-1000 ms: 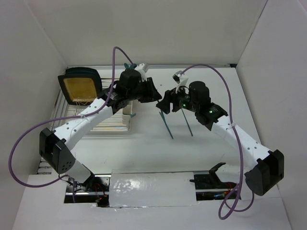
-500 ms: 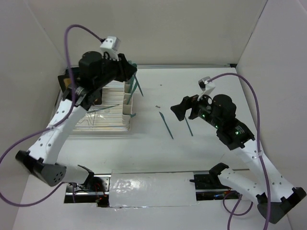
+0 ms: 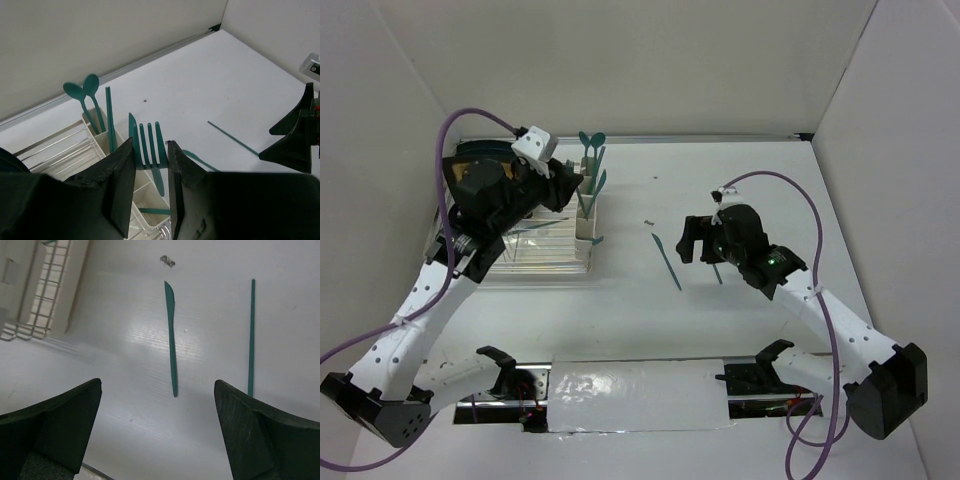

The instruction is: Sort the eating utensils into containers

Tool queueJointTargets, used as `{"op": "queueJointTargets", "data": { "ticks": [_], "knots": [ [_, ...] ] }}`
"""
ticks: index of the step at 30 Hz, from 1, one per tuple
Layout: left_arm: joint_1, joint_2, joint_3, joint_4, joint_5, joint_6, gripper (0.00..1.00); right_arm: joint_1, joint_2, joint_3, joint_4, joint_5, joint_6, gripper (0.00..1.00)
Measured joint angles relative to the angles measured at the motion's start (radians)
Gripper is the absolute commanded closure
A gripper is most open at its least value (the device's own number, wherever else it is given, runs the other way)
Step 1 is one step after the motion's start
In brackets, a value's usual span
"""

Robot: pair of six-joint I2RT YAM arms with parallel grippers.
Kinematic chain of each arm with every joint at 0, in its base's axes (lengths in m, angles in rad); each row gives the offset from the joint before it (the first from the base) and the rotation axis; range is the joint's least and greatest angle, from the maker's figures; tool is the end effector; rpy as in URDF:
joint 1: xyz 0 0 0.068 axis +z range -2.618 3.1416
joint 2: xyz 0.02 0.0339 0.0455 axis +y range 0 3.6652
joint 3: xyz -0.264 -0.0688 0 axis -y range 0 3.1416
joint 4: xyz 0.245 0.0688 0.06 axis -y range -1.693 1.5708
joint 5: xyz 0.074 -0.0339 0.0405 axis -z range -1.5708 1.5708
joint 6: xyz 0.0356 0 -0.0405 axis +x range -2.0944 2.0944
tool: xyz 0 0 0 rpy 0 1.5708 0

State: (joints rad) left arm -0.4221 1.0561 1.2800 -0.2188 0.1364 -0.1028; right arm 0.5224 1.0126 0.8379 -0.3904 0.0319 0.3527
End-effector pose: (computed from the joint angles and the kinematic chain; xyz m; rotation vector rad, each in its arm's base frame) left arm 0.2032 -0.0965 0.4568 0.3595 1.5481 -0.5181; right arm 0.1951 0.1110 0.2952 -0.1652 2.1675 0.4752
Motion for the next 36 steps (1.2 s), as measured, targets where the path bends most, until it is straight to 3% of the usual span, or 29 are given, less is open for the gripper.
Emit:
{"op": "queueJointTargets", "data": {
  "ticks": [16,30,34,35,36],
  "knots": [
    [0.0,-0.078,-0.28,0.235,0.018,0.056,0.73,0.0,-0.023,-0.113,-0.006,0.115,0.051,0.0],
    [0.0,-0.078,-0.393,0.301,0.053,0.107,0.67,-0.002,0.017,-0.179,0.035,0.097,0.051,0.0],
    [-0.001,-0.078,-0.395,0.302,0.053,0.123,0.53,-0.002,0.03,-0.18,0.049,0.075,0.047,0.0],
    [-0.001,-0.078,-0.395,0.301,0.054,0.126,0.4,-0.002,0.033,-0.182,0.058,0.068,0.046,0.0],
    [-0.001,-0.078,-0.395,0.302,0.056,0.133,0.36,-0.002,0.039,-0.186,0.064,0.061,0.044,0.0]
  ]
}}
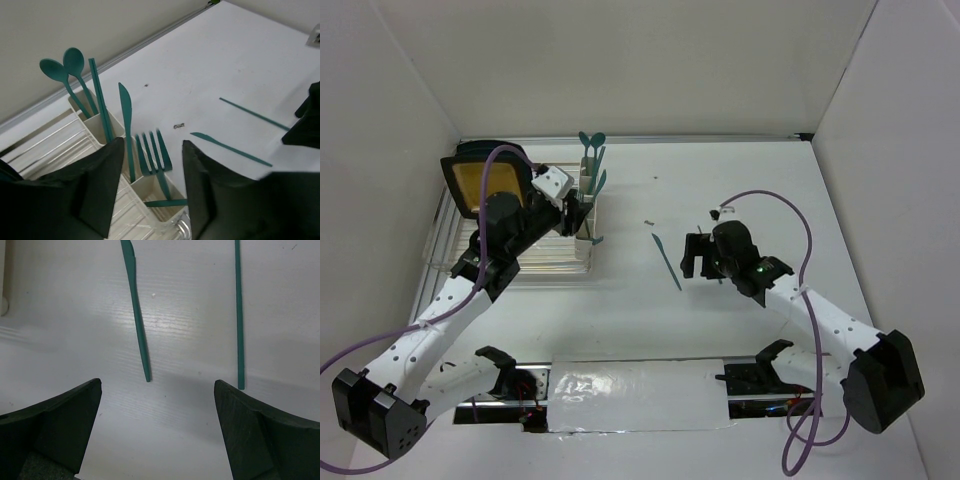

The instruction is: Sort the eating utensils into containers

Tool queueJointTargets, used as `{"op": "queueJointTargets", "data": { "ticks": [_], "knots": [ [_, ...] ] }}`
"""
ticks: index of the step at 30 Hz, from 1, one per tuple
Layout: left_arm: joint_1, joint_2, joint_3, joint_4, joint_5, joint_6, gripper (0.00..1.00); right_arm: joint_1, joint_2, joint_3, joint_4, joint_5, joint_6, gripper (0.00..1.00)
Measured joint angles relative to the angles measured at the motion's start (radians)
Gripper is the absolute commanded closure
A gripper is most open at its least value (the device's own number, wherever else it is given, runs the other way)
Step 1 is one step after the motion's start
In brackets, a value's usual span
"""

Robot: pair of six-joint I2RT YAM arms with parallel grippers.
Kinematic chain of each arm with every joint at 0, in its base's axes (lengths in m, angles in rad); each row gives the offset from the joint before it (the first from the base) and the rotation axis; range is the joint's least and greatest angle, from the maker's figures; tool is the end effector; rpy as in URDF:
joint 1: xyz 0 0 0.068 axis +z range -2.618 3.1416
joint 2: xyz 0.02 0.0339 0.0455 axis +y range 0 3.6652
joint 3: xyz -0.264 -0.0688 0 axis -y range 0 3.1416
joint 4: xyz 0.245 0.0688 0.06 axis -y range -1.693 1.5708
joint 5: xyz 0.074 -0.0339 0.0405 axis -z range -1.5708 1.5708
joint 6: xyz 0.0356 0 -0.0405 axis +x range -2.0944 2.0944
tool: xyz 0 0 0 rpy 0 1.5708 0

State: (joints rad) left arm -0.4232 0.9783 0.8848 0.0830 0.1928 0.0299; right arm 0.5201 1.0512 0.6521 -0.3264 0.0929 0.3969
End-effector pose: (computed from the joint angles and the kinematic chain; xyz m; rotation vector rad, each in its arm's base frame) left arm 0.2079 -0.1011 0.3682 0.5062 1.5177 -0.4589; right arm 0.1924 0.1064 0.2301 -0.0944 2.3182 0.3651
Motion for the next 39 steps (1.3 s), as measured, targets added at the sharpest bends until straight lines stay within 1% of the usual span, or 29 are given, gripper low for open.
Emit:
{"op": "queueJointTargets", "data": {
  "ticks": [1,2,5,12,13,14,15,16,17,18,19,25,26,28,29,30,31,35,39],
  "knots": [
    [0.0,0.0,0.0,0.0,0.003,-0.002,0.31,0.0,0.007,-0.002,0.006,-0.005,-0.002,0.0],
    [0.0,0.0,0.0,0.0,0.004,-0.004,0.24,0.0,0.018,-0.003,0.012,-0.01,-0.003,0.0],
    [-0.001,0.0,0.001,-0.002,0.01,-0.009,0.15,0.0,0.071,-0.003,0.039,-0.028,-0.01,0.01],
    [-0.001,-0.001,0.045,-0.039,0.003,-0.048,0.02,0.008,0.206,0.01,0.08,-0.048,-0.028,0.05],
    [-0.001,-0.004,0.053,-0.04,-0.006,-0.061,0.01,0.012,0.219,0.016,0.084,-0.047,-0.03,0.05],
    [-0.001,-0.008,0.058,-0.04,-0.014,-0.066,0.0,0.016,0.229,0.021,0.092,-0.047,-0.032,0.08],
    [-0.001,-0.014,0.06,-0.041,-0.024,-0.074,0.0,0.022,0.241,0.028,0.098,-0.047,-0.038,0.08],
    [-0.001,-0.021,0.063,-0.045,-0.034,-0.088,0.0,0.027,0.255,0.037,0.101,-0.047,-0.041,0.12],
    [0.0,-0.027,0.067,-0.051,-0.044,-0.093,0.0,0.033,0.272,0.048,0.107,-0.047,-0.047,0.12],
    [0.001,-0.03,0.071,-0.056,-0.055,-0.099,0.0,0.039,0.291,0.056,0.113,-0.047,-0.051,0.15],
    [0.001,-0.032,0.073,-0.059,-0.064,-0.111,0.0,0.044,0.311,0.064,0.117,-0.045,-0.055,0.15],
    [0.002,-0.029,0.086,-0.102,-0.087,-0.143,0.0,0.06,0.436,0.103,0.145,-0.016,-0.085,0.29],
    [0.002,-0.029,0.086,-0.11,-0.087,-0.145,0.0,0.06,0.443,0.105,0.146,-0.009,-0.089,0.34],
    [0.002,-0.029,0.086,-0.121,-0.086,-0.148,0.0,0.06,0.481,0.121,0.146,-0.002,-0.097,0.4],
    [0.002,-0.029,0.086,-0.125,-0.085,-0.148,0.0,0.06,0.496,0.131,0.147,-0.001,-0.103,0.47],
    [0.002,-0.029,0.086,-0.128,-0.085,-0.151,0.0,0.06,0.51,0.143,0.148,0.0,-0.107,0.46],
    [0.002,-0.029,0.086,-0.13,-0.085,-0.154,0.0,0.06,0.524,0.154,0.15,-0.002,-0.109,0.49],
    [0.002,-0.029,0.086,-0.139,-0.085,-0.163,0.0,0.064,0.571,0.18,0.164,-0.003,-0.116,0.53],
    [0.002,-0.029,0.086,-0.145,-0.085,-0.164,0.0,0.07,0.587,0.186,0.179,-0.003,-0.122,0.53]
  ]
}}
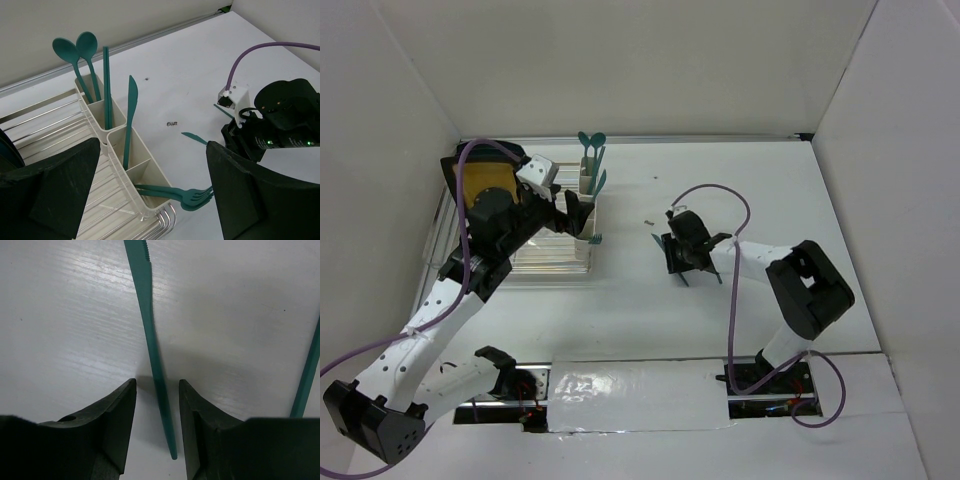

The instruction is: Sort the eating utensils into containers

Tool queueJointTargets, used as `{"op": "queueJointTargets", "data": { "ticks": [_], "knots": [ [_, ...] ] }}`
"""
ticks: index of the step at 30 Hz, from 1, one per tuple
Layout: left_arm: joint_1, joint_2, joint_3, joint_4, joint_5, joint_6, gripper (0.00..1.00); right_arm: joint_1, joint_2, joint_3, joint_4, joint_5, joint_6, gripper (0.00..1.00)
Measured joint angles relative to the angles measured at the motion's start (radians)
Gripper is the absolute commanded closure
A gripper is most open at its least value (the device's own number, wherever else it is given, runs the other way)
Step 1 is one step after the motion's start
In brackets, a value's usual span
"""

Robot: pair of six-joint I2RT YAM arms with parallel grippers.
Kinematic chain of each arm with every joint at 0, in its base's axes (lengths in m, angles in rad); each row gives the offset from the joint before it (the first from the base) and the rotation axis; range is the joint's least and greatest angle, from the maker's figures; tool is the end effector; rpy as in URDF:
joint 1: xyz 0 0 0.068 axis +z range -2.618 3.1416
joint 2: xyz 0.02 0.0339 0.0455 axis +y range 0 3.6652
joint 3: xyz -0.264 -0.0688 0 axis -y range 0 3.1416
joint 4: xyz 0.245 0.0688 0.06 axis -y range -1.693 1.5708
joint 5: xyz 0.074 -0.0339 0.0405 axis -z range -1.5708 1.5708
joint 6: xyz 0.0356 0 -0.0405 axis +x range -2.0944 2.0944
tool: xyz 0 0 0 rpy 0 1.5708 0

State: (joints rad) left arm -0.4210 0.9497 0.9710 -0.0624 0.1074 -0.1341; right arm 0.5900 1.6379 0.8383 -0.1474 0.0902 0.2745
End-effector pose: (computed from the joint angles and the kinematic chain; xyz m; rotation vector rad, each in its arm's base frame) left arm 0.1986 -0.0931 0.3889 0.3170 1.6051 -0.5141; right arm 0.2639 0.1728 0.1542 -0.3609 2.5028 0.2379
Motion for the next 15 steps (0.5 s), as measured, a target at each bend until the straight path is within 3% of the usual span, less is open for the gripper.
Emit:
{"op": "queueJointTargets", "data": {
  "ticks": [2,4,9,15],
  "knots": [
    [0.0,0.0,0.0,-0.003,0.0,0.0,0.0,0.002,0.006,0.002,0.014,0.002,-0.003,0.53],
    [0.0,0.001,0.0,-0.007,0.0,0.0,0.0,0.004,0.011,0.002,0.023,0.005,-0.006,0.63],
    [0.0,0.002,0.0,-0.012,0.0,-0.001,0.0,0.008,0.047,0.016,0.073,0.021,-0.015,0.99],
    [0.0,0.033,0.039,-0.064,-0.033,-0.019,0.0,0.009,0.051,0.008,0.126,0.009,0.001,1.0]
  ]
}}
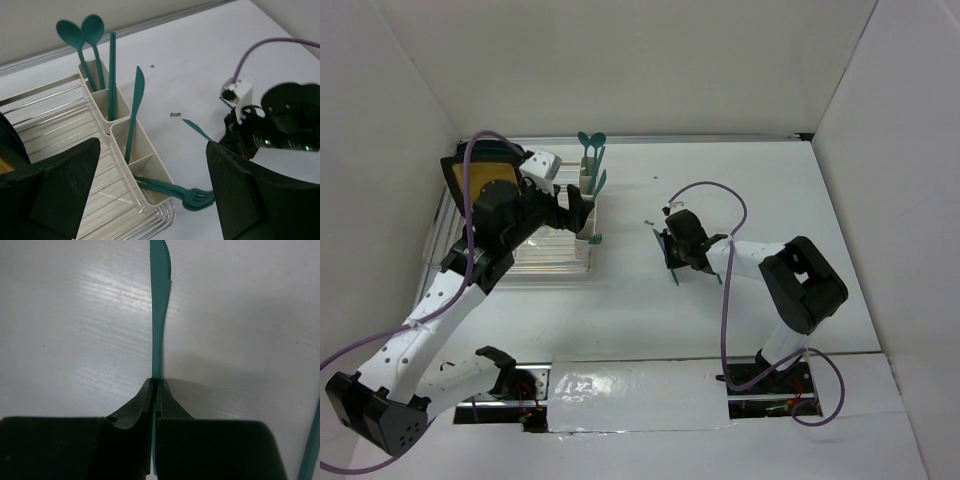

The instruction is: Sort the eating utensils into containers

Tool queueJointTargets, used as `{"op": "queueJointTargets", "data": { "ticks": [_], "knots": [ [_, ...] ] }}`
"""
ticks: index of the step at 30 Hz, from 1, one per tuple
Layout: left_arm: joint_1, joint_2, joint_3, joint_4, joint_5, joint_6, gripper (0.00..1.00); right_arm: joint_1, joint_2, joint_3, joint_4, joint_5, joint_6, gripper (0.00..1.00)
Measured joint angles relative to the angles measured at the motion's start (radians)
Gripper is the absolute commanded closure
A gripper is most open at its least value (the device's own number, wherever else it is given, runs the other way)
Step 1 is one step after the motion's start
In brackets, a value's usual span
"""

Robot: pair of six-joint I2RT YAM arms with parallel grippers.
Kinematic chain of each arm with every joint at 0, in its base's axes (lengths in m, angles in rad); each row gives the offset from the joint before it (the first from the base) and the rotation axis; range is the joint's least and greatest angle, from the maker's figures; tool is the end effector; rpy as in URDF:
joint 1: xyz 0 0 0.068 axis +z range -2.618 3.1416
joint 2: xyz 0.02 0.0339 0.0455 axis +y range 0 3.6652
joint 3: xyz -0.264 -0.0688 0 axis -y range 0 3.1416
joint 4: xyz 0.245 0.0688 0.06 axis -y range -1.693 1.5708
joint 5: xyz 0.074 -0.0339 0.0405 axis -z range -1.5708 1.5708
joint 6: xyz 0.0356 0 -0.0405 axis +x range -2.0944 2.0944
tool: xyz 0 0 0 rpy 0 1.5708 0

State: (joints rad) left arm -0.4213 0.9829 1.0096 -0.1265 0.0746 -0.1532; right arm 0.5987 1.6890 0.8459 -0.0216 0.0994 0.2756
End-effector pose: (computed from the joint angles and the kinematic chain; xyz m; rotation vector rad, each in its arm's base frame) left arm 0.2050 -0.0948 0.3888 0.2830 1.6706 -0.4947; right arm 0.2745 0.1830 0.1494 -0.3495 2.4234 0.2716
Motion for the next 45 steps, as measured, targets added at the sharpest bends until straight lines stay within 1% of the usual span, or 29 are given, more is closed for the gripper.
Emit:
{"op": "queueJointTargets", "data": {
  "ticks": [2,6,10,12,15,19,23,28,35,36,37,43,45],
  "knots": [
    [0.0,0.053,0.075,-0.054,-0.035,-0.028,0.0,0.0,-0.021,-0.027,0.016,-0.026,0.021,1.0],
    [0.0,0.195,0.289,-0.175,-0.081,-0.093,0.01,0.001,-0.105,-0.088,0.009,-0.085,0.087,1.0],
    [0.0,0.272,0.446,-0.263,-0.074,-0.169,0.03,-0.002,-0.24,-0.094,0.023,-0.119,0.146,1.0],
    [-0.001,0.294,0.497,-0.288,-0.056,-0.197,0.03,-0.006,-0.323,-0.094,0.047,-0.138,0.171,1.0],
    [-0.005,0.308,0.522,-0.302,-0.006,-0.244,0.05,-0.016,-0.421,-0.087,0.08,-0.166,0.197,1.0],
    [-0.039,0.344,0.534,-0.319,0.057,-0.286,0.05,-0.024,-0.483,-0.063,0.108,-0.201,0.207,1.0],
    [-0.089,0.41,0.541,-0.326,0.096,-0.322,0.06,-0.024,-0.517,-0.062,0.126,-0.246,0.206,1.0],
    [-0.118,0.497,0.556,-0.335,0.134,-0.358,0.06,-0.024,-0.554,-0.061,0.153,-0.306,0.203,1.0],
    [-0.126,0.523,0.562,-0.327,0.143,-0.387,0.07,-0.024,-0.587,-0.043,0.175,-0.361,0.204,1.0],
    [-0.129,0.525,0.565,-0.325,0.144,-0.397,0.1,-0.024,-0.589,-0.041,0.178,-0.369,0.204,1.0],
    [-0.134,0.532,0.575,-0.322,0.145,-0.399,0.1,-0.024,-0.589,-0.039,0.182,-0.375,0.204,1.0],
    [-0.157,0.589,0.618,-0.311,0.151,-0.401,0.24,-0.023,-0.589,-0.032,0.202,-0.407,0.208,1.0],
    [-0.164,0.611,0.633,-0.312,0.15,-0.403,0.33,-0.023,-0.59,-0.028,0.2,-0.41,0.208,1.0]
  ]
}}
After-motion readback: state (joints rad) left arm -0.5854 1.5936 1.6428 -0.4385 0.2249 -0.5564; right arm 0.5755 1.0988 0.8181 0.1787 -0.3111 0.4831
